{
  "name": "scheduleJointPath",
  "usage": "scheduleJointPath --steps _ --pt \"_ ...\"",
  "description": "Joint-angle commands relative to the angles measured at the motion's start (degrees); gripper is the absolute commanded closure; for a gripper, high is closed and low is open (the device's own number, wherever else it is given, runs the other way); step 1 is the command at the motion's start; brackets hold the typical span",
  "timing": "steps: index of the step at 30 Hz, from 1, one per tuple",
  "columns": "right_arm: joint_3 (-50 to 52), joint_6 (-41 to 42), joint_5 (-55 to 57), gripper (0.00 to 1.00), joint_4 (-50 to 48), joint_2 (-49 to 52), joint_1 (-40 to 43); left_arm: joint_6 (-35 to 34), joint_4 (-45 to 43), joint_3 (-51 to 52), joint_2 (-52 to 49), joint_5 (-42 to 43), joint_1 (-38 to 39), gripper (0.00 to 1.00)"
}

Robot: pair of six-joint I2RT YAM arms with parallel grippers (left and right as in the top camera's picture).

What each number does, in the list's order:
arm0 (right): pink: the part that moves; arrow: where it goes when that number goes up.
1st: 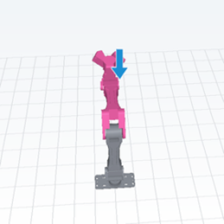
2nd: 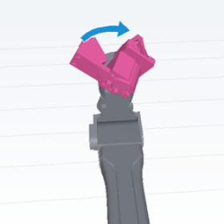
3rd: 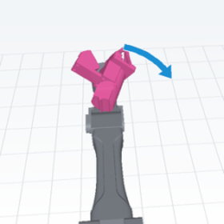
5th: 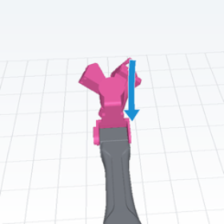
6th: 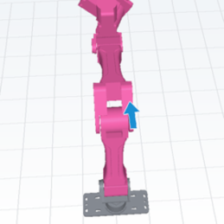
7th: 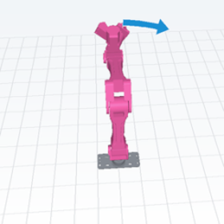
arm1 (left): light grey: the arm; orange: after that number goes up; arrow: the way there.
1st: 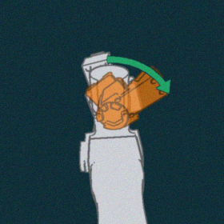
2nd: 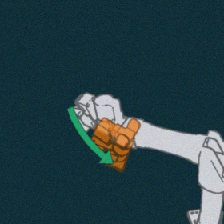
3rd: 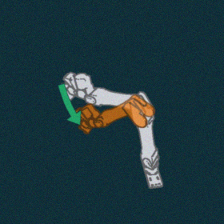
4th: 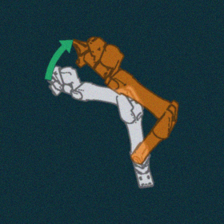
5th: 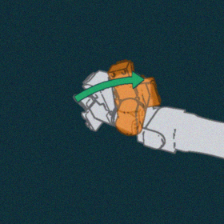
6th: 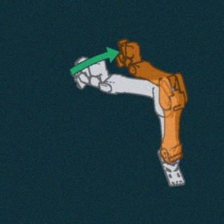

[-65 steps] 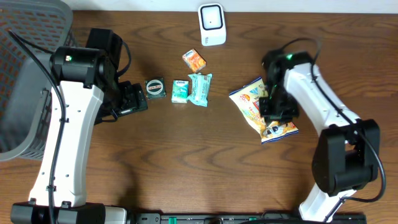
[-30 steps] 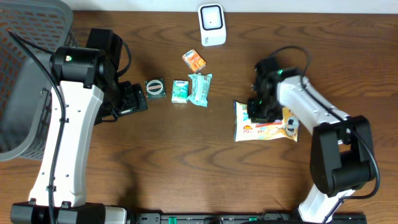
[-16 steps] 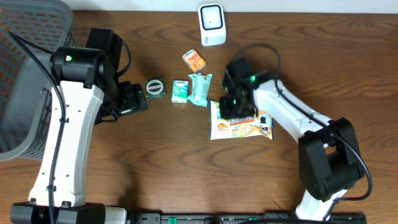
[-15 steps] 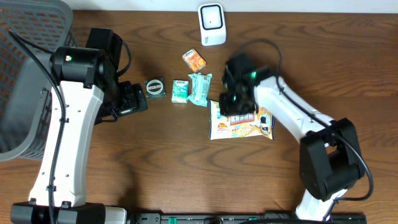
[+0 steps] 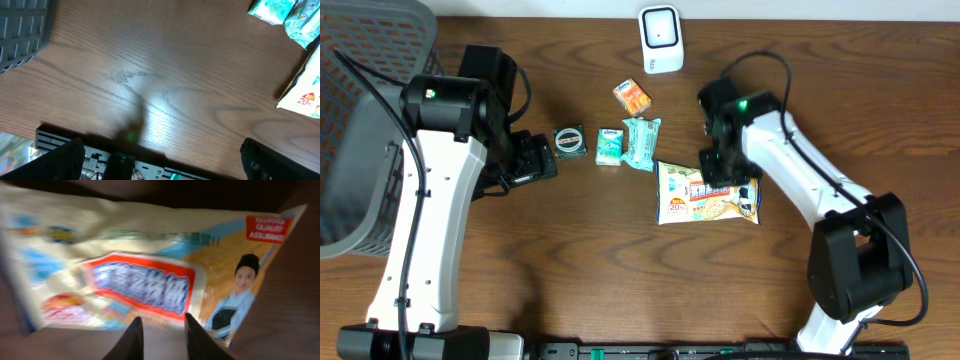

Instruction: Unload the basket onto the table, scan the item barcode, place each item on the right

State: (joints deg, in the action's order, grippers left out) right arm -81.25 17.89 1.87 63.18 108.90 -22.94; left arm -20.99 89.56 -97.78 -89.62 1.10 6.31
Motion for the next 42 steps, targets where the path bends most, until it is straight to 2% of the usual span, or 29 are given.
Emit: scheduleJointPath --steps 1,4,7,13,15,18,20,25,32,34,39,42 --pt "7.4 4.1 7.6 0.76 -4.2 0.2 1.0 -0.1 0.2 0.1 -0.2 -0.7 -0.1 0.02" --pt "12.4 5.0 7.9 0.78 -8.5 0.2 2.8 -0.1 0.2 0.1 -0.2 -0.7 -0.1 0.02" --pt "14.1 4.6 9.3 0.68 -10.2 0.2 5.0 -0.1 0.2 0.1 -0.2 -0.7 -0.1 0.02" --pt "2.8 2.8 8.1 0.61 3.4 0.0 9.7 -0.1 0.2 0.1 -0.2 -0.7 -0.1 0.02" --pt "-2.7 2.0 4.3 0.59 9.1 0.0 10.4 -0.1 0.2 0.1 -0.2 -0.7 -0.1 0.02" --pt "-5.8 -2.3 -5.2 0.59 11.0 0.0 9.7 -0.1 0.2 0.1 -0.2 -0.7 -0.1 0.02" --pt "-5.7 -3.9 -9.9 0.59 9.7 0.0 8.8 -0.1 0.2 0.1 -0.2 -0.7 -0.1 0.02" --pt "-2.4 -3.5 -10.4 0.59 3.8 0.0 5.2 -0.1 0.2 0.1 -0.2 -0.7 -0.1 0.02" --pt "10.0 3.4 -10.4 0.55 -15.8 0.1 -1.3 -0.1 0.2 0.1 -0.2 -0.7 -0.1 0.03" --pt "11.4 4.0 -10.4 0.54 -18.2 0.1 -2.2 -0.1 0.2 0.1 -0.2 -0.7 -0.1 0.02" --pt "7.9 3.4 -10.4 0.49 -17.0 0.1 -1.9 -0.1 0.2 0.1 -0.2 -0.7 -0.1 0.02" --pt "-0.2 2.8 -10.4 0.47 -8.5 0.1 0.2 -0.1 0.2 0.1 -0.2 -0.7 -0.1 0.02"
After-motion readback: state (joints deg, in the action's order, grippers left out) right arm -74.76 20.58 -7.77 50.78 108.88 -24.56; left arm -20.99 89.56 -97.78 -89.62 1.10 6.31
